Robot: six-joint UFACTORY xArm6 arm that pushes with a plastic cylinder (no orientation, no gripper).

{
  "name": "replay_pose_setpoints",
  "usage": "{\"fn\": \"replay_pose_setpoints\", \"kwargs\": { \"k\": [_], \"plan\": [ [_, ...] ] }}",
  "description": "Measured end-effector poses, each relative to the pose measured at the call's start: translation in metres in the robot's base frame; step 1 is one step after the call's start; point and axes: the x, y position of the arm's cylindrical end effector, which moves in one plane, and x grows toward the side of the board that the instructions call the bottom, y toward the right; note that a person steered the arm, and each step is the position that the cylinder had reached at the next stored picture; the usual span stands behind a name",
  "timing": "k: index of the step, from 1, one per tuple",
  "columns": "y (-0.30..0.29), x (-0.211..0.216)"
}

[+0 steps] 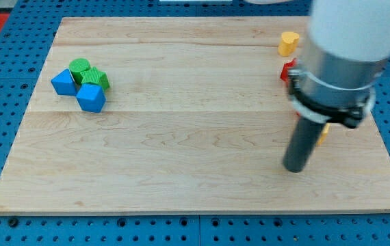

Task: Push the yellow hexagon into a red circle

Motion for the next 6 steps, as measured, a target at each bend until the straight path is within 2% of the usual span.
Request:
{"fn": "replay_pose_setpoints", "kwargs": {
  "k": [1, 2, 3, 6],
  "plan": [
    [-0.001, -0.023],
    [0.019, -0.029],
    [0.045, 0.006],
    [0.044, -0.067]
  ]
}}
